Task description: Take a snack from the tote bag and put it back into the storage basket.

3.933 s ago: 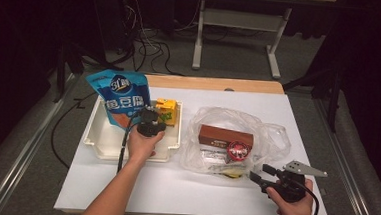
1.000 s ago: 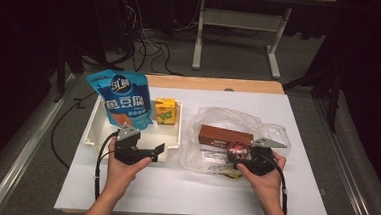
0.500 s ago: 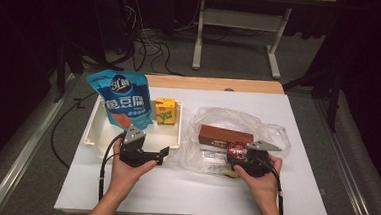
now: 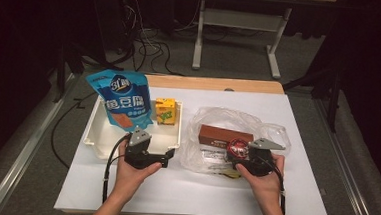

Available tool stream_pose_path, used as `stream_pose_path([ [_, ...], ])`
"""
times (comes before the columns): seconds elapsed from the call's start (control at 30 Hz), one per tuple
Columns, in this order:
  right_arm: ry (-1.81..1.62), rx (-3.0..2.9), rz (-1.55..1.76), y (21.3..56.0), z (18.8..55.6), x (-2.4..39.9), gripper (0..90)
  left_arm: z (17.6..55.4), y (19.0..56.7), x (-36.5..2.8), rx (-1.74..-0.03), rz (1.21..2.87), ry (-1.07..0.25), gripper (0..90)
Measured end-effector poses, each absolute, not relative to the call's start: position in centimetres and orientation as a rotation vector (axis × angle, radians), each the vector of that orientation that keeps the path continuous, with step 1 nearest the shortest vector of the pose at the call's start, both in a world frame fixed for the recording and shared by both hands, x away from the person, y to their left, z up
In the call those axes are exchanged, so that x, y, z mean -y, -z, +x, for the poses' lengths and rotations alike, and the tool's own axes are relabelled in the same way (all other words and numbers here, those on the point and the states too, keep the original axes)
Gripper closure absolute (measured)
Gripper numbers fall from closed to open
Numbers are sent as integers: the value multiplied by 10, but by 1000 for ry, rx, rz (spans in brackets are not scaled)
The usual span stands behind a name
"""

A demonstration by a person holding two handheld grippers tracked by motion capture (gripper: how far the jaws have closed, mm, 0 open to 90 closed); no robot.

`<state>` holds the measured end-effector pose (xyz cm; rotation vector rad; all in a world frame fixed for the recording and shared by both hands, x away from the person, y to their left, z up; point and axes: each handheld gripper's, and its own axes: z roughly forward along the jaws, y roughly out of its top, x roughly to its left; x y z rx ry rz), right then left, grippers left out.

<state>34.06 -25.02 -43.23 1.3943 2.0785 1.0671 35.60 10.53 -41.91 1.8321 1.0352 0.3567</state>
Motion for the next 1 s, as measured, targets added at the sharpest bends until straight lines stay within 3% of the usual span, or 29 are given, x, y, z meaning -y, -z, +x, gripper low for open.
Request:
stream_pose_path([
  [1.0,-1167,-2080,1368,389,329,245,264,337,418,-50,-866,1887,-317,21],
])
